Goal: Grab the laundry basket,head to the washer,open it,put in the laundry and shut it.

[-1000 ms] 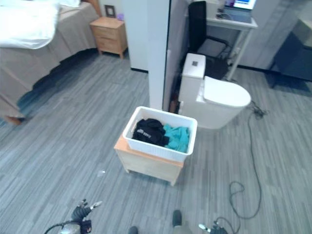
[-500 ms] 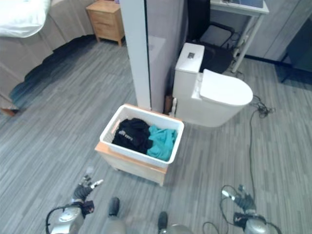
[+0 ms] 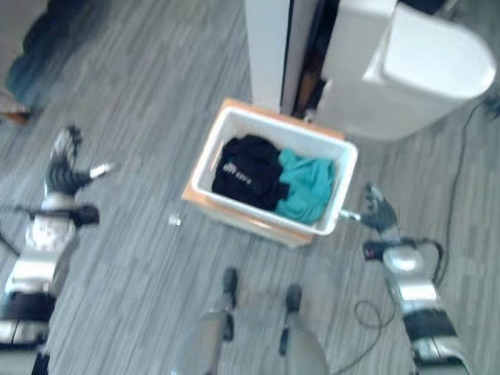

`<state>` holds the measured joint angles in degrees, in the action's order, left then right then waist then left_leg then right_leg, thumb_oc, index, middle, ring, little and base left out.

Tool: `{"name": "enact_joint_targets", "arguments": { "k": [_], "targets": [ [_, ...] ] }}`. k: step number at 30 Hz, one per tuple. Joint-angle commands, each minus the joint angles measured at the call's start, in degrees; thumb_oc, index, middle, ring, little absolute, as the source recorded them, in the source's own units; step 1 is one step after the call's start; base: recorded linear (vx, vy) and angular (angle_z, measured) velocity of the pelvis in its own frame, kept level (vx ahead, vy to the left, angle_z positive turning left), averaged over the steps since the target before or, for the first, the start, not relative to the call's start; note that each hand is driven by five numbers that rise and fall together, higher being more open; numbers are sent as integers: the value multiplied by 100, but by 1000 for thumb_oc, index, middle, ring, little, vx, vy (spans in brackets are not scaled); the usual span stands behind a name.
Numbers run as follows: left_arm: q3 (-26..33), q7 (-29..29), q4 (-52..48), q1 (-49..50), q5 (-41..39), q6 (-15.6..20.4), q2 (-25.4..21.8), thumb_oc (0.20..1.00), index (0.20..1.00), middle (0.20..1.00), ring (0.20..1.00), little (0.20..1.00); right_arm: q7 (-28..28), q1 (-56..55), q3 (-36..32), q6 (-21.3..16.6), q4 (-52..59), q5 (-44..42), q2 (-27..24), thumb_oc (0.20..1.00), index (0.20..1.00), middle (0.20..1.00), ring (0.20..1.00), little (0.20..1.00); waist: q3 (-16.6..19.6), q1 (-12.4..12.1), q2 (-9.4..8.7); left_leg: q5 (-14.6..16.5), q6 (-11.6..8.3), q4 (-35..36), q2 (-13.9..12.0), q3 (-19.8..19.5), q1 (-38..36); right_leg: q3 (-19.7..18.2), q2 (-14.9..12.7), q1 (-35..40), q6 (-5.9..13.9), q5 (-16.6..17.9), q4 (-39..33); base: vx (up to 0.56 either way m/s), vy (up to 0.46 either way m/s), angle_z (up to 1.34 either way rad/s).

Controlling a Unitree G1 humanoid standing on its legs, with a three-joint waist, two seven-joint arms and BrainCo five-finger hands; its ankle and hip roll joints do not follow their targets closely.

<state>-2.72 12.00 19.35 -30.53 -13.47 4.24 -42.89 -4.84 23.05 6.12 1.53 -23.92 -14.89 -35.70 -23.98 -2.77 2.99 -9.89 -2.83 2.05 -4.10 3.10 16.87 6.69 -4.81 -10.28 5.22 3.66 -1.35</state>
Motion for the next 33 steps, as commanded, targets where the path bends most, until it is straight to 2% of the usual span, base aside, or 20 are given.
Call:
{"name": "enact_joint_targets", "arguments": {
  "k": [1,3,4,5,9,11,16,20,25,27,30,31,33],
  "targets": [
    [-322,-17,555,-624,-116,-286,-438,1000,1000,1000,1000,1000,-497,144,-135,223,123,89,-372,1000,1000,1000,1000,1000,215,120,-202,431,-205,-498,-326,-50,416,125,-699,-431,274,-326,683,-84,18,1],
    [-534,-42,699,-990,-125,-362,-594,1000,1000,1000,1000,1000,-602,278,-174,291,98,132,-399,1000,1000,1000,1000,1000,139,129,-181,401,-211,-524,-323,-77,536,154,-716,-519,279,-317,704,-75,15,4],
    [-844,-74,909,-1493,-5,-590,-784,1000,1000,1000,1000,1000,-698,482,-190,463,46,252,-480,1000,1000,1000,1000,1000,4,159,-137,367,-232,-584,-322,-101,715,174,-733,-668,286,-296,739,-84,5,1],
    [-964,-59,1032,-1740,62,-663,-863,1000,1000,1000,1000,1000,-740,573,-236,540,32,316,-520,1000,1000,1000,1000,1000,-74,180,-131,351,-250,-630,-325,-107,810,197,-739,-759,291,-277,767,-99,-2,3],
    [-1290,-26,1397,-2362,388,-933,-993,1000,1000,1000,1000,1000,-826,563,-438,770,192,662,-658,1000,1000,1000,1000,1000,-227,242,-112,309,-290,-675,-335,-115,1035,229,-748,-945,296,-262,806,-34,-15,13],
    [-1413,-8,1491,-2597,676,-1119,-1039,1000,1000,1000,1000,1000,-994,345,-776,776,331,698,-746,1000,1000,1000,1000,1000,-270,326,-87,270,-309,-650,-335,-106,1174,244,-752,-1086,293,-266,820,-11,-7,2],
    [-1391,113,1591,-2771,696,-1272,-1129,1000,1000,1000,1000,1000,-1278,-267,-1423,532,970,670,-663,1000,1000,1000,1000,1000,-227,448,-27,228,-316,-583,-331,-101,1305,215,-750,-1300,293,-302,887,7,-14,2],
    [-1432,199,1658,-2874,808,-1436,-1040,1000,1000,1000,1000,1000,-1458,-548,-1771,532,1389,793,-622,1000,1000,1000,1000,1000,-220,501,13,237,-291,-578,-321,-88,1365,162,-752,-1464,299,-320,971,-7,-10,-4],
    [-1620,121,1845,-3041,631,-1496,-967,1000,1000,1000,1000,1000,-1404,-281,-1518,700,1270,822,-644,1000,1000,1000,1000,1000,-252,505,62,287,-252,-670,-318,-39,1394,95,-754,-1568,296,-331,1051,-8,-11,-17],
    [-1878,57,2073,-3295,605,-1524,-975,1000,1000,1000,1000,1000,-1386,5,-1288,736,1185,812,-688,1000,1000,1000,1000,1000,-274,513,86,320,-251,-692,-320,-32,1378,74,-749,-1575,297,-348,1063,1,-10,-12],
    [-2460,-280,2379,-3782,311,-1557,-1064,1000,1000,1000,1000,1000,-1347,343,-931,731,1115,738,-729,1000,1000,1000,1000,1000,-313,553,168,301,-253,-695,-309,-18,1382,49,-754,-1593,311,-319,1049,1,-6,-2],
    [-2497,-283,2407,-3826,300,-1547,-1067,1000,1000,1000,1000,1000,-1349,353,-937,728,1107,735,-719,1000,1000,1000,1000,1000,-322,546,157,300,-252,-696,-308,-19,1383,51,-754,-1592,311,-319,1048,6,-14,-5],
    [-3115,-455,2697,-4425,224,-1471,-1174,1000,1000,1000,1000,1000,-1312,502,-751,682,1090,679,-807,1000,1000,1000,1000,1000,-322,559,215,280,-256,-693,-291,-16,1420,60,-769,-1623,328,-281,1028,16,-33,-3]
  ]
}}
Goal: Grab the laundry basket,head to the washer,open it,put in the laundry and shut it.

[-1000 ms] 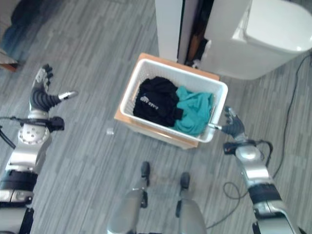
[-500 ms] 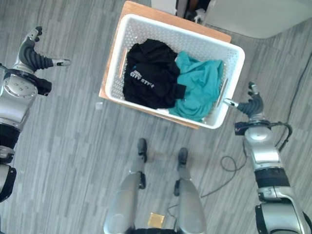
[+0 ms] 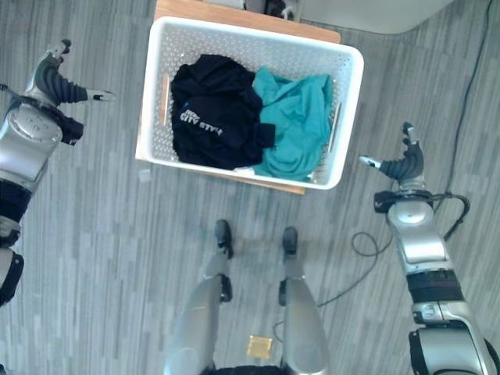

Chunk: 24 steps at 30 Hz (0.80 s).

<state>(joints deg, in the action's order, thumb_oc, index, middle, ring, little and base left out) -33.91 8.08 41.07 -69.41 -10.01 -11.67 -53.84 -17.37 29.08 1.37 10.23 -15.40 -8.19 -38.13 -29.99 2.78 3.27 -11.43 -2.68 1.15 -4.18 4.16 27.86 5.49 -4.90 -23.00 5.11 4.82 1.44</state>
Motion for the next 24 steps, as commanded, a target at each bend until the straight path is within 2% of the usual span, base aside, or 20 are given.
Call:
{"name": "enact_joint_targets", "arguments": {
  "k": [1,4,7,13,24],
  "targets": [
    [-236,-79,702,-769,-67,167,-55,1000,1000,1000,1000,1000,-97,-37,-217,-255,226,-45,-605,1000,1000,1000,1000,1000,278,24,213,421,-278,-591,-278,-119,347,173,-763,-361,349,-375,718,0,0,0],
    [-466,-19,712,-970,148,197,-36,1000,1000,1000,1000,1000,-151,-102,-250,-358,313,-107,-547,1000,1000,1000,1000,1000,258,37,220,428,-272,-617,-263,-128,414,151,-766,-414,353,-351,707,0,0,0],
    [-445,85,841,-970,422,168,69,1000,1000,1000,1000,1000,-179,-175,-290,-382,424,-74,-495,1000,1000,1000,1000,1000,251,47,203,446,-268,-648,-260,-125,453,137,-763,-454,351,-356,720,6,-7,-2],
    [31,426,1166,-744,920,1,638,1000,1000,1000,1000,1000,-313,-218,-401,-448,671,85,-315,1000,1000,1000,1000,1000,234,136,161,476,-275,-676,-267,-108,609,77,-740,-654,329,-367,751,3,-6,-1],
    [334,874,1382,-855,847,99,1078,1000,1000,1000,1000,1000,-439,-224,-352,-460,647,247,-237,1000,1000,1000,1000,1000,243,196,105,460,-285,-651,-297,-104,762,38,-700,-842,334,-333,741,5,-9,-2]
  ]
}}
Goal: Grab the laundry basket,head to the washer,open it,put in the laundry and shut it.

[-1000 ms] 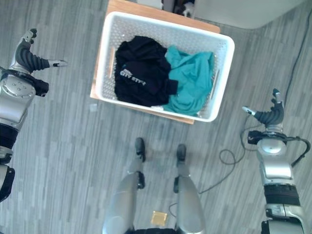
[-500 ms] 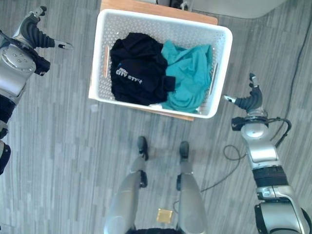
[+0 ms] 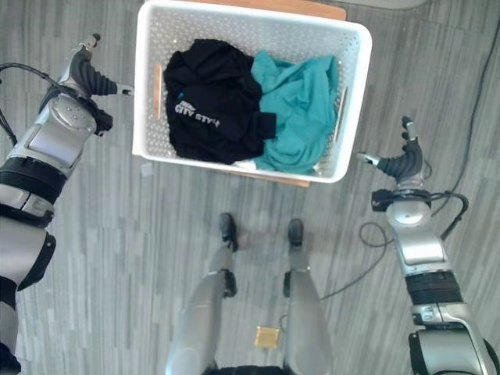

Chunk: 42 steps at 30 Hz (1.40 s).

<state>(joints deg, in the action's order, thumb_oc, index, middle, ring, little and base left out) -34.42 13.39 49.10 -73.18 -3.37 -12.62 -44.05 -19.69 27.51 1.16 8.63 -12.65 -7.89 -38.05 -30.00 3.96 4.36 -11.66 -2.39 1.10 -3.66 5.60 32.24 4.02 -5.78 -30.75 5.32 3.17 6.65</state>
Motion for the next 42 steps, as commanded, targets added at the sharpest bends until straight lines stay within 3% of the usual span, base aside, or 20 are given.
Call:
{"name": "enact_joint_targets", "arguments": {
  "k": [1,7,10,12,19,26,28,30,31,37,42],
  "targets": [
    [387,351,585,-495,170,194,111,1000,1000,1000,1000,1000,-200,-74,-315,-301,372,220,-243,1000,1000,1000,1000,1000,248,82,-6,483,-310,-654,-353,-250,331,184,-613,-71,312,-167,220,16,-14,-5],
    [253,227,593,-587,203,138,-79,1000,1000,1000,1000,1000,-115,-178,-333,-299,451,274,-242,1000,1000,1000,1000,1000,273,80,23,521,-291,-704,-342,-244,332,181,-607,-71,303,-185,241,2,-2,-1],
    [-104,-43,491,-762,554,53,-479,1000,1000,1000,1000,1000,-9,-260,-366,-310,480,282,-303,1000,1000,1000,1000,1000,294,64,67,538,-283,-738,-338,-246,332,180,-609,-61,300,-193,249,0,0,0],
    [-528,-336,-361,-724,1484,-58,-1282,1000,1000,1000,1000,1000,116,-400,-520,-318,621,332,-360,1000,1000,1000,1000,1000,319,20,110,571,-298,-762,-341,-247,336,175,-606,-60,304,-206,258,0,0,0],
    [-111,-720,-1587,-201,1579,-170,-2217,1000,1000,1000,1000,1000,350,-550,-651,-186,554,425,-209,1000,1000,1000,1000,1000,388,-81,203,598,-325,-807,-363,-246,342,190,-600,-39,290,-237,274,1,1,-1],
    [-104,-922,-1651,-346,1231,-231,-2004,1000,1000,1000,1000,1000,369,-493,-612,-157,448,444,-191,1000,1000,1000,1000,1000,417,-50,227,616,-343,-877,-375,-259,371,201,-590,-39,283,-243,305,-3,-5,1],
    [-88,-995,-1546,-459,687,-217,-1709,1000,1000,1000,1000,1000,352,-503,-578,-128,429,472,-121,1000,1000,1000,1000,1000,416,-36,215,623,-350,-924,-372,-263,392,209,-595,-44,285,-245,327,-22,-40,3],
    [98,-696,-1243,-521,-623,71,-1186,1000,1000,1000,1000,1000,263,-516,-487,-152,309,429,-40,1000,1000,1000,1000,1000,423,-29,206,639,-361,-999,-376,-269,411,219,-590,-43,281,-250,359,-25,-43,2],
    [112,-644,-1099,-596,-828,127,-1052,1000,1000,1000,1000,1000,235,-518,-438,-171,301,417,-13,1000,1000,1000,1000,1000,429,-12,196,635,-361,-1002,-381,-278,415,212,-587,-42,281,-249,364,-19,-31,0],
    [-187,-589,-431,-990,-1336,314,-526,1000,1000,1000,1000,1000,172,-593,-341,-239,269,357,-78,1000,1000,1000,1000,1000,443,25,160,593,-371,-990,-389,-311,414,248,-588,-22,293,-255,377,-8,-21,0],
    [-365,-615,-303,-1134,-1427,384,-389,1000,1000,1000,1000,1000,119,-603,-343,-276,239,310,-99,1000,1000,1000,1000,1000,424,30,166,578,-373,-977,-391,-319,396,264,-578,-8,299,-255,386,0,0,0]
  ]
}}
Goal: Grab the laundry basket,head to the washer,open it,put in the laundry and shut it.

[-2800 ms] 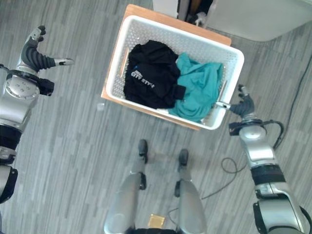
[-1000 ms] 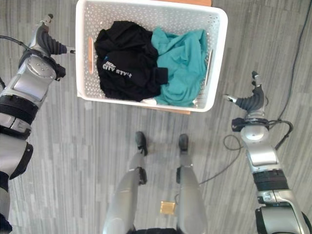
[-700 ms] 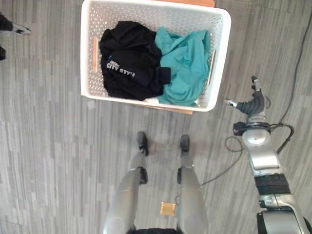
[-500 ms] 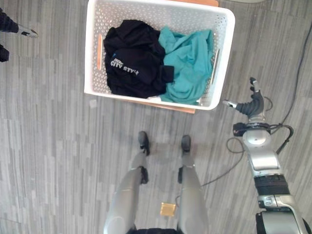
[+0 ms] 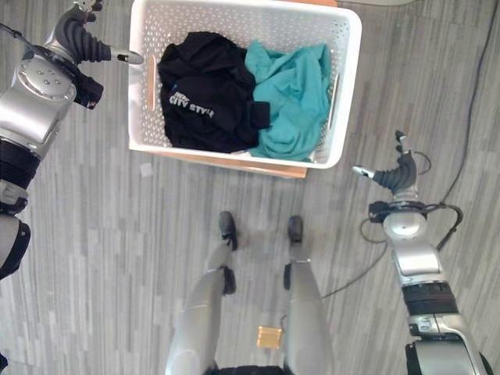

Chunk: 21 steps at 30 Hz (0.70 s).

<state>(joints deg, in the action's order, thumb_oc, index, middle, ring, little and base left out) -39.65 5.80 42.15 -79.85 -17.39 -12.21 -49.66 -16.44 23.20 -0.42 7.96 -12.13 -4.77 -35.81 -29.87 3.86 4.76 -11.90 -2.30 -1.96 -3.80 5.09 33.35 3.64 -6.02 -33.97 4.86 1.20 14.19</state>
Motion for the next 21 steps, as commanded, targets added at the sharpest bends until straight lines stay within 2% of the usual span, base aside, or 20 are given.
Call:
{"name": "enact_joint_targets", "arguments": {
  "k": [1,13,21],
  "targets": [
    [134,150,396,-481,2,352,197,1000,1000,1000,1000,1000,-218,-181,-191,-217,186,-13,-328,1000,1000,1000,1000,1000,408,43,122,603,-380,-672,-383,-270,279,299,-554,314,345,-56,-367,0,0,0],
    [300,229,593,-284,319,293,677,1000,1000,1000,1000,1000,-257,-212,-218,-255,240,-3,-369,1000,1000,1000,1000,1000,367,72,76,597,-372,-661,-381,-272,328,303,-555,246,335,-47,-345,0,0,0],
    [664,416,1176,-56,279,248,1398,1000,1000,1000,1000,1000,-383,-18,-66,-305,278,-47,-250,1000,1000,1000,1000,1000,350,121,13,593,-368,-634,-380,-275,343,290,-550,215,322,-29,-355,0,0,0]
  ]
}}
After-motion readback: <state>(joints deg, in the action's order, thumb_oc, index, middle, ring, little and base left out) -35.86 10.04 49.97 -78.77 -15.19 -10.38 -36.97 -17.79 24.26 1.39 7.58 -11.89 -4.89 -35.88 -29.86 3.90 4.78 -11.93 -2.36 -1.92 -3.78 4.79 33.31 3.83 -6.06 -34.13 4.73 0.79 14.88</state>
